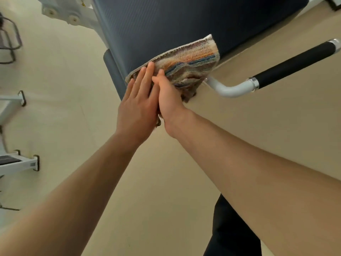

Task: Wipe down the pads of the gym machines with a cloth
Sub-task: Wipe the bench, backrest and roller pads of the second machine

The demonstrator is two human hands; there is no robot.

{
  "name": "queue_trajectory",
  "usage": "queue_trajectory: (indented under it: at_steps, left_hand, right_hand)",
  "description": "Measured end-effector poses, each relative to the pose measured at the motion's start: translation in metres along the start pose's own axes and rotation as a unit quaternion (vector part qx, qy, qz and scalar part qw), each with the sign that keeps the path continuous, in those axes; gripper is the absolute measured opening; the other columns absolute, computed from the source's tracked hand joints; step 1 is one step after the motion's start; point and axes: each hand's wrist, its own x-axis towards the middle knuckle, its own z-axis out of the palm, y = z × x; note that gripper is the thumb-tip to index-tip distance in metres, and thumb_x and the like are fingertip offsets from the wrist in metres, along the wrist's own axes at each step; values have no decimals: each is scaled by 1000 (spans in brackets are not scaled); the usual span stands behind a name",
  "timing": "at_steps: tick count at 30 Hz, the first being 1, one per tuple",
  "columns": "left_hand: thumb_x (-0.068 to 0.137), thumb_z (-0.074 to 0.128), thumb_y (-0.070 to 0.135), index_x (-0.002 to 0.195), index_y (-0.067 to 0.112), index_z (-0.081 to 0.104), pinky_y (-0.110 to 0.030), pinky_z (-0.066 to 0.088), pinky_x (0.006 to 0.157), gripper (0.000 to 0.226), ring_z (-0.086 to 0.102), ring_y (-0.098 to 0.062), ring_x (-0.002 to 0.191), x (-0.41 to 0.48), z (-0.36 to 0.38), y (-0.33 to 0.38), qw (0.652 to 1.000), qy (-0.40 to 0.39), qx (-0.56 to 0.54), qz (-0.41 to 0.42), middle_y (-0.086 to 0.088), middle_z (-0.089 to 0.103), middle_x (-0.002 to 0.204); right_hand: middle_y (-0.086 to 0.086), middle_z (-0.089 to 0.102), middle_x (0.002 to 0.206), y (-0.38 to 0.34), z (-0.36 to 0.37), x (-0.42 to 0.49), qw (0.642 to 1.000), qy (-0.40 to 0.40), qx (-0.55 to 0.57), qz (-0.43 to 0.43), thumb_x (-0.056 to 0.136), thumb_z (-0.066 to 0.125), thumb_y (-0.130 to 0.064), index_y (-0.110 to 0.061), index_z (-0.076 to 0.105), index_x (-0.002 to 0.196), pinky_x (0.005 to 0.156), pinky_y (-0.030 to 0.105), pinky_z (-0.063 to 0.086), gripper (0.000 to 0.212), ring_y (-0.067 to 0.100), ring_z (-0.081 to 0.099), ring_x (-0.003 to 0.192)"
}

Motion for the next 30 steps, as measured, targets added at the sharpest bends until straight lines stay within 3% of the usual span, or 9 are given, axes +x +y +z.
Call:
queue_trajectory:
  at_steps: [3,7,11,13,16,19,23,28,30]
  left_hand:
    - [96,62,14,156,11,31,-43,36,118,68,19,-27,154,-29,13,5,994,59,-43,-81,-11,22,166]
    - [90,59,5,154,23,38,-29,42,108,69,26,-18,152,-31,22,34,939,145,-202,-237,1,26,165]
    - [85,54,10,151,30,41,-6,32,104,71,35,-13,145,-17,24,61,834,200,-335,-389,2,32,163]
    - [85,53,12,153,32,38,-22,42,108,72,48,-13,135,-14,34,70,786,248,-369,-430,2,46,154]
    - [91,58,25,154,32,33,-28,50,101,68,59,-6,120,-13,52,82,712,293,-414,-485,8,59,139]
    - [92,62,40,155,29,27,-25,52,96,72,58,-3,111,-7,69,86,656,290,-479,-507,6,60,134]
    - [93,60,25,155,24,23,-21,52,95,72,53,-4,112,-5,80,72,642,294,-533,-466,2,56,135]
    - [97,60,16,156,30,24,-8,46,91,71,51,-3,122,-20,93,51,656,254,-599,-382,7,55,138]
    - [98,58,14,152,34,35,-4,44,87,62,53,1,118,-22,91,47,634,253,-633,-365,14,59,132]
  right_hand:
    - [4,62,135,8,-6,-3,993,-61,-96,9,93,58,-41,-16,57,141,112,44,44,55,22,57,125]
    - [4,71,106,4,-26,-18,979,-63,-191,-25,93,56,-36,-13,69,117,79,37,54,36,22,65,97]
    - [0,66,103,9,-47,-26,901,118,-358,-213,98,50,-30,-17,64,107,85,40,55,22,19,63,96]
    - [-1,62,120,21,-58,-29,846,125,-383,-348,96,54,-24,-20,59,124,93,32,53,29,12,59,106]
    - [7,44,152,42,-72,-14,709,86,-511,-479,91,54,-21,-16,41,152,110,30,40,63,21,43,137]
    - [9,24,167,48,-79,4,542,94,-665,-505,97,47,-34,-23,26,160,119,41,33,68,31,28,148]
    - [9,14,170,28,-86,28,308,98,-766,-556,103,33,-43,-23,15,162,126,49,15,65,37,16,155]
    - [21,26,164,-22,-70,58,141,1,-789,-598,104,41,-43,-8,20,159,123,51,26,68,39,26,152]
    - [28,33,159,-34,-63,64,70,-38,-790,-608,104,44,-45,0,26,155,120,53,32,70,45,33,147]
